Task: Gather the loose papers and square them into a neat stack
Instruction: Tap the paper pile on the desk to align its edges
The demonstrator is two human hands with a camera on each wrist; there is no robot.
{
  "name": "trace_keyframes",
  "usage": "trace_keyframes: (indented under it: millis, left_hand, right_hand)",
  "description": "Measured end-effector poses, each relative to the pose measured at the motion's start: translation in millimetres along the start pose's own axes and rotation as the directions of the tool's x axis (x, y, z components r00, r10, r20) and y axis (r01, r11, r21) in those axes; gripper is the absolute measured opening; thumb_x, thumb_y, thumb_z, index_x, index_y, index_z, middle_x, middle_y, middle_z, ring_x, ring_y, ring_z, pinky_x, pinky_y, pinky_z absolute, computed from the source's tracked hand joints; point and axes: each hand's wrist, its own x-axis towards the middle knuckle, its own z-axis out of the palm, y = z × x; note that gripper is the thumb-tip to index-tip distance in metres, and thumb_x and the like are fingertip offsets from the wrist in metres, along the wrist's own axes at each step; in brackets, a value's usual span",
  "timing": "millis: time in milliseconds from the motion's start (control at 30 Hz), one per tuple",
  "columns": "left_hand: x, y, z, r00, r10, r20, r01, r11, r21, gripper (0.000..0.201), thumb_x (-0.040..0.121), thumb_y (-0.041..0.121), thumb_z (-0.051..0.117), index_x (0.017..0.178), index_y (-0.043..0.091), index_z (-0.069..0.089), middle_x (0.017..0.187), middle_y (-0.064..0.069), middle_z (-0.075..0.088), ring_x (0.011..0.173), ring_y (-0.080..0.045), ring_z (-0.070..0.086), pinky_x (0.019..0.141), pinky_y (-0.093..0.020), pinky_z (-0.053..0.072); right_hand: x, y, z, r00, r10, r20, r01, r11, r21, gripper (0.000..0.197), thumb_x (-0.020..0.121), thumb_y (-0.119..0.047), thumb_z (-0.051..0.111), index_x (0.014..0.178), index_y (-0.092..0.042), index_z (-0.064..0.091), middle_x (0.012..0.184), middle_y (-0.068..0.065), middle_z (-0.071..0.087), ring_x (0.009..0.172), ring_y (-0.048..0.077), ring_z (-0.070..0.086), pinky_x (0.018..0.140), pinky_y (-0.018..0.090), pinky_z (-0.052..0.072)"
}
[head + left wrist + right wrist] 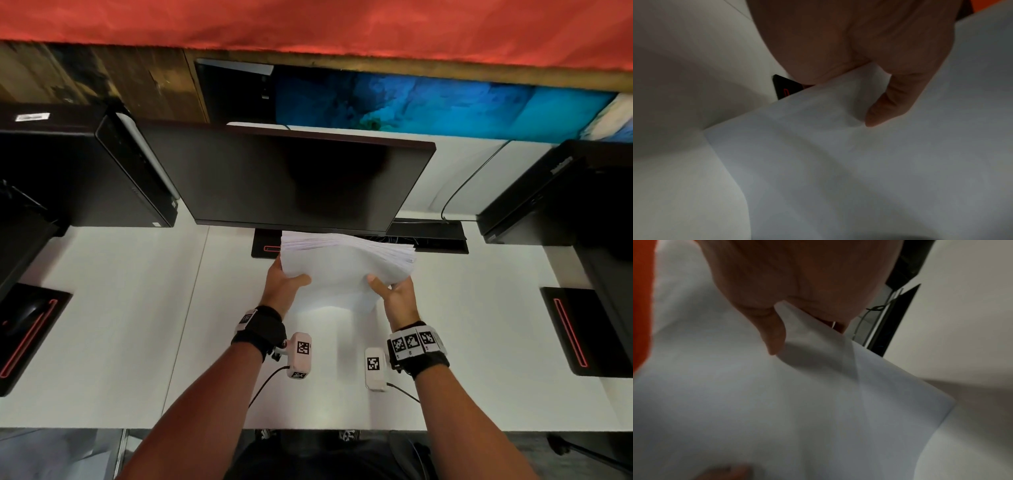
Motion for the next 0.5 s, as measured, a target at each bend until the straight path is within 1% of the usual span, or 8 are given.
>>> trace_keyframes:
  millis: [133, 167, 200, 233, 300, 367, 433, 500]
  left_hand:
    - [5, -7, 0, 0.998, -0.058, -0.007, 0.058, 0.998, -0.022, 0.053, 0.061, 0.001, 0.066, 0.113, 0.016, 0.069, 0.105, -0.006, 0.076, 0.103, -0.031, 0.071, 0.089, -0.044, 0.059]
    - [5, -10, 0, 0.997, -0.078, 0.003, 0.078, 0.997, -0.005, 0.051, 0.060, 0.002, 0.066, 0.109, 0.016, 0.070, 0.104, -0.007, 0.077, 0.104, -0.034, 0.071, 0.092, -0.047, 0.059]
    - [5, -15, -1, 0.996, -0.088, 0.007, 0.088, 0.996, 0.009, 0.048, 0.059, 0.003, 0.067, 0.105, 0.016, 0.071, 0.103, -0.008, 0.077, 0.106, -0.036, 0.070, 0.094, -0.049, 0.058]
    - [6, -19, -2, 0.995, -0.095, 0.005, 0.095, 0.995, 0.016, 0.047, 0.059, 0.003, 0.067, 0.104, 0.016, 0.072, 0.103, -0.009, 0.077, 0.107, -0.037, 0.070, 0.095, -0.050, 0.057]
    - [7, -25, -3, 0.994, -0.109, -0.001, 0.109, 0.994, 0.017, 0.044, 0.062, 0.000, 0.069, 0.103, 0.017, 0.072, 0.101, -0.007, 0.076, 0.104, -0.035, 0.070, 0.089, -0.044, 0.059]
    - [7, -29, -2, 0.990, -0.139, 0.002, 0.139, 0.990, 0.013, 0.040, 0.069, -0.010, 0.069, 0.099, 0.016, 0.072, 0.094, -0.003, 0.075, 0.097, -0.030, 0.068, 0.077, -0.032, 0.056]
    - [8, -31, -3, 0.986, -0.168, 0.006, 0.168, 0.986, -0.001, 0.039, 0.068, -0.011, 0.069, 0.099, 0.013, 0.072, 0.091, -0.003, 0.076, 0.094, -0.028, 0.068, 0.076, -0.032, 0.055]
    - [10, -34, -5, 0.984, -0.176, 0.011, 0.176, 0.984, -0.022, 0.047, 0.061, -0.005, 0.070, 0.105, 0.010, 0.072, 0.096, -0.005, 0.077, 0.096, -0.030, 0.069, 0.082, -0.037, 0.056]
  right_hand:
    - [8, 11, -4, 0.994, 0.107, 0.032, -0.107, 0.994, 0.005, 0.044, 0.087, 0.004, 0.072, 0.129, -0.003, 0.062, 0.125, 0.017, 0.070, 0.116, 0.033, 0.068, 0.104, 0.052, 0.051]
    - [7, 14, -5, 0.990, 0.137, 0.040, -0.137, 0.991, -0.005, 0.038, 0.085, 0.000, 0.076, 0.121, 0.001, 0.065, 0.119, 0.023, 0.071, 0.111, 0.039, 0.069, 0.101, 0.052, 0.053]
    - [7, 19, -5, 0.986, 0.166, 0.032, -0.165, 0.986, -0.021, 0.041, 0.080, -0.009, 0.083, 0.113, 0.008, 0.066, 0.113, 0.031, 0.070, 0.107, 0.047, 0.068, 0.097, 0.050, 0.054]
    - [8, 26, -5, 0.981, 0.192, 0.018, -0.191, 0.981, -0.033, 0.053, 0.074, -0.016, 0.088, 0.110, 0.015, 0.064, 0.109, 0.035, 0.069, 0.105, 0.052, 0.066, 0.095, 0.049, 0.054]
    - [7, 35, -4, 0.975, 0.223, 0.007, -0.223, 0.974, -0.034, 0.057, 0.070, -0.016, 0.089, 0.115, 0.012, 0.066, 0.111, 0.027, 0.073, 0.106, 0.045, 0.069, 0.099, 0.053, 0.053]
    - [8, 38, -3, 0.971, 0.238, 0.016, -0.237, 0.970, -0.052, 0.060, 0.068, -0.022, 0.092, 0.114, 0.009, 0.068, 0.111, 0.023, 0.075, 0.105, 0.041, 0.071, 0.099, 0.059, 0.052]
    - [8, 35, 1, 0.971, 0.238, 0.027, -0.237, 0.971, -0.017, 0.043, 0.077, -0.005, 0.083, 0.118, -0.001, 0.069, 0.113, 0.017, 0.076, 0.107, 0.037, 0.071, 0.100, 0.056, 0.053]
    - [10, 32, 1, 0.969, 0.246, 0.034, -0.247, 0.969, 0.017, 0.043, 0.081, 0.008, 0.074, 0.121, -0.007, 0.068, 0.115, 0.014, 0.075, 0.109, 0.036, 0.071, 0.100, 0.053, 0.053]
